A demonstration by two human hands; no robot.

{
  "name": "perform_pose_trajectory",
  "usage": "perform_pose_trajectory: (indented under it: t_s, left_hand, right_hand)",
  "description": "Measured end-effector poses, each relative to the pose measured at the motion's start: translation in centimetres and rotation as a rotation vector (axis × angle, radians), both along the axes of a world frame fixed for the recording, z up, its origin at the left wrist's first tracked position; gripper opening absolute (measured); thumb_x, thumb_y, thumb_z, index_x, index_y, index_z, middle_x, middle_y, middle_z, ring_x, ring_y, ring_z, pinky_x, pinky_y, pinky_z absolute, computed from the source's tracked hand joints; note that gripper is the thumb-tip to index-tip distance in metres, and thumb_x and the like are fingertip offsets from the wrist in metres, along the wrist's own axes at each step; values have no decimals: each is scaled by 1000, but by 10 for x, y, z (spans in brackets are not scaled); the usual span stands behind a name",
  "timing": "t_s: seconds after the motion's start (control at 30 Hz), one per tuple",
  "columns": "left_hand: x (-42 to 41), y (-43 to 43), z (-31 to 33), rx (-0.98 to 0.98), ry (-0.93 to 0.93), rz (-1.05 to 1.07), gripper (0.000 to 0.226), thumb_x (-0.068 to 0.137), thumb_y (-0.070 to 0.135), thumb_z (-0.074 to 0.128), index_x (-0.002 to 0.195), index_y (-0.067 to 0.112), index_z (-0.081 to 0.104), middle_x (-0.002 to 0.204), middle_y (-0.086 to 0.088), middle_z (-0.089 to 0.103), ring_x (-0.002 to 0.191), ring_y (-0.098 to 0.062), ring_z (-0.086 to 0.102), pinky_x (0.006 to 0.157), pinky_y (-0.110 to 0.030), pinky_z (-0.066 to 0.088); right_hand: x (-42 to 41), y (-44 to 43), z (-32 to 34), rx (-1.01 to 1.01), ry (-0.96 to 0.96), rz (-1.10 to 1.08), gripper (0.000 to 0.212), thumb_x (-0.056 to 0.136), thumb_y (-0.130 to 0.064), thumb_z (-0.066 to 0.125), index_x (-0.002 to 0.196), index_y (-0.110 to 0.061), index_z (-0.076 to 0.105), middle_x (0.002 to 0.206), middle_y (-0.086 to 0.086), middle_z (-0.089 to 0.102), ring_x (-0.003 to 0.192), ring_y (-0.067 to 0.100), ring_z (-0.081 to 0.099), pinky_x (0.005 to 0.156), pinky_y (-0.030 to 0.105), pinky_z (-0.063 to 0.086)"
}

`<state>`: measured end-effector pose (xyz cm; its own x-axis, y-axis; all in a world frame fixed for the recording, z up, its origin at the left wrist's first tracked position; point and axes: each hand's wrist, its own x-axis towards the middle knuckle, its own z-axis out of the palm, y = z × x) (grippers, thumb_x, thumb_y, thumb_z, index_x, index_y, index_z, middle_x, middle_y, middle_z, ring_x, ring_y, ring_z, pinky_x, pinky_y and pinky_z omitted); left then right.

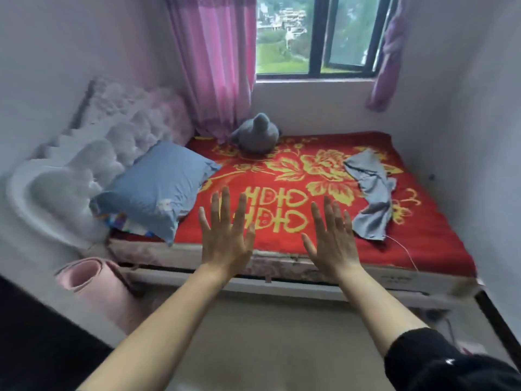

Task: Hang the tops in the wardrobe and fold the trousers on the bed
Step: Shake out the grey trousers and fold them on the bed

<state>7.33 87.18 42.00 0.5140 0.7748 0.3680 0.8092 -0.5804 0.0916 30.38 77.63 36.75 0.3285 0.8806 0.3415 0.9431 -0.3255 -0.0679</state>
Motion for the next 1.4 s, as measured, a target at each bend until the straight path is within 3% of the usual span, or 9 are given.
perform_pose_trajectory:
  t_s: [0.13, 0.33, 0.43, 0.53, 0.7, 0.83, 1.0, 1.17, 1.4]
  left_hand:
    - [83, 0, -15, -40, 90, -144, 72, 92, 50, 25, 157, 23, 8, 163, -10, -11, 150, -31, -7, 114, -62, 3]
    - [160, 37, -73, -206, 202, -193, 71, 91, 58, 10, 156, 29, 2, 164, -7, -3, 150, -26, -4, 118, -59, 4]
    - [196, 66, -113, -291, 292, -206, 70, 93, 59, 7, 155, 30, -7, 163, -7, -11, 150, -27, -10, 119, -57, 2]
    - [244, 107, -145, -449, 284, -214, 71, 98, 60, 17, 153, 32, -17, 161, -7, -22, 149, -25, -18, 119, -56, 0]
    - [331, 184, -161, -566, 313, -241, 76, 96, 65, 16, 149, 33, -28, 156, -10, -34, 146, -27, -27, 118, -56, -4]
    - [416, 240, -147, -534, 334, -292, 77, 97, 64, 19, 150, 31, -25, 157, -10, -32, 147, -28, -24, 119, -57, 0]
    - [529, 271, -142, -514, 318, -351, 76, 98, 62, 23, 152, 31, -21, 160, -10, -26, 148, -28, -18, 119, -56, 6]
    - [628, 279, -171, -547, 351, -370, 76, 98, 60, 25, 152, 31, -20, 160, -9, -25, 149, -28, -18, 119, -55, 5]
    - [723, 302, -230, -668, 429, -171, 76, 99, 56, 30, 153, 31, -16, 161, -11, -20, 149, -29, -14, 119, -54, 8]
  right_hand:
    - [76, -26, -22, -77, 66, -133, 92, 88, -51, 60, 157, -13, 13, 163, 20, 7, 148, 41, 18, 118, 58, 22]
    - [143, -25, -74, -174, 179, -266, 87, 90, -49, 57, 157, -12, 16, 163, 20, 7, 150, 39, 13, 119, 56, 15]
    - [180, -14, -106, -271, 214, -319, 85, 93, -50, 51, 158, -12, 11, 164, 19, -1, 151, 37, 6, 121, 54, 11]
    - [234, 10, -125, -384, 219, -374, 84, 96, -49, 44, 158, -13, -1, 163, 18, -13, 152, 35, -5, 123, 52, 7]
    - [330, 50, -121, -519, 200, -504, 86, 97, -47, 44, 157, -14, -8, 162, 19, -17, 152, 35, -7, 123, 49, 6]
    - [400, 79, -100, -454, 229, -599, 87, 96, -45, 48, 158, -15, -5, 163, 19, -13, 152, 34, -5, 123, 48, 7]
    - [476, 95, -99, -421, 255, -635, 89, 95, -44, 50, 157, -16, -7, 163, 19, -15, 152, 34, -5, 123, 48, 7]
    - [570, 110, -137, -463, 321, -637, 88, 95, -43, 49, 157, -16, -7, 163, 18, -16, 152, 34, -6, 123, 47, 7]
    - [705, 182, -207, -576, 400, -465, 86, 94, -37, 53, 158, -17, -1, 164, 19, -7, 152, 36, 1, 121, 48, 12]
